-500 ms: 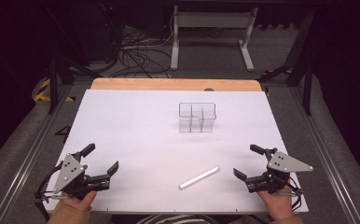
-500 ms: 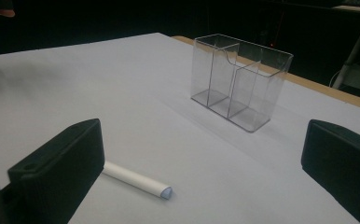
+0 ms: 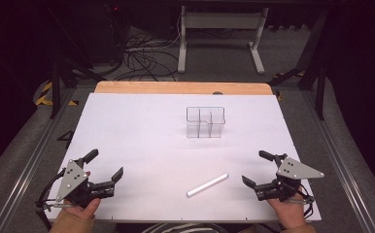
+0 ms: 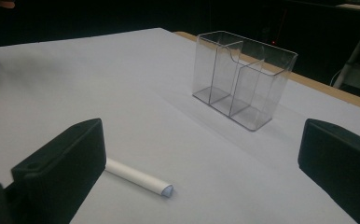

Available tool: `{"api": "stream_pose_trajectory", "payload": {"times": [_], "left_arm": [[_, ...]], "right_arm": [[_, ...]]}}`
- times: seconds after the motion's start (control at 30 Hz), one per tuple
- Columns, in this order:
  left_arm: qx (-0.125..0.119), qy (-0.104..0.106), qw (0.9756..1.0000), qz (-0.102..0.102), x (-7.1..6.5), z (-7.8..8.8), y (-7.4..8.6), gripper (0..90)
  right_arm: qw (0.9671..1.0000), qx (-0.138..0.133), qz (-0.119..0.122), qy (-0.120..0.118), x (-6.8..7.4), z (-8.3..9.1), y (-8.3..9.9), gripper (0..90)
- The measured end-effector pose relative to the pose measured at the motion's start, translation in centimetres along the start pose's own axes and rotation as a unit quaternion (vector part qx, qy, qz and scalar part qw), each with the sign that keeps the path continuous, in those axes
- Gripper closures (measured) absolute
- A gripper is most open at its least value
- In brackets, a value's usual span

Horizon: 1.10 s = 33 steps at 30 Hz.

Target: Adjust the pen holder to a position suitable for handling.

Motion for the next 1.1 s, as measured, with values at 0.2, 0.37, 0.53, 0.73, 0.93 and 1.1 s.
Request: {"api": "stream_pose_trajectory", "payload": {"times": [0.2,0.37,0.53,0.73,0.93,1.1], "left_arm": [[-0.001,-0.005,1.0000,-0.004,0.0,0.0,0.0,6.4],[0.001,-0.003,1.0000,-0.004,0.0,0.0,0.0,6.4],[0.004,-0.003,1.0000,-0.004,0.0,-0.1,0.1,6.6],[0.005,-0.003,1.0000,-0.004,0.0,-0.1,0.1,6.7],[0.005,-0.003,1.0000,-0.003,0.0,-0.1,0.1,6.7],[0.006,-0.003,1.0000,-0.004,0.0,-0.1,0.1,6.7]], "right_arm": [[1.0000,0.004,0.001,0.000,0.1,-0.1,0.0,2.0],[1.0000,0.009,0.000,-0.001,0.1,-0.3,-0.1,2.3],[0.9998,0.019,0.003,-0.004,-0.2,-0.5,-1.2,2.7],[0.9993,0.031,0.016,-0.013,-0.4,-1.4,-2.9,2.8],[0.9991,0.032,0.020,-0.016,-0.7,-1.9,-4.0,2.8],[0.9989,0.031,0.028,-0.019,-0.8,-2.4,-5.0,2.8]]}}
Point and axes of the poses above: each handheld gripper's, and its own axes: z roughly backward along the jaws, y roughly out of its underside, x roughly to its left, the point moved 9 cm from there along -z, roughly forward along the jaws, and after that the axes turned 8 degrees about x, right-handed, at the moved point
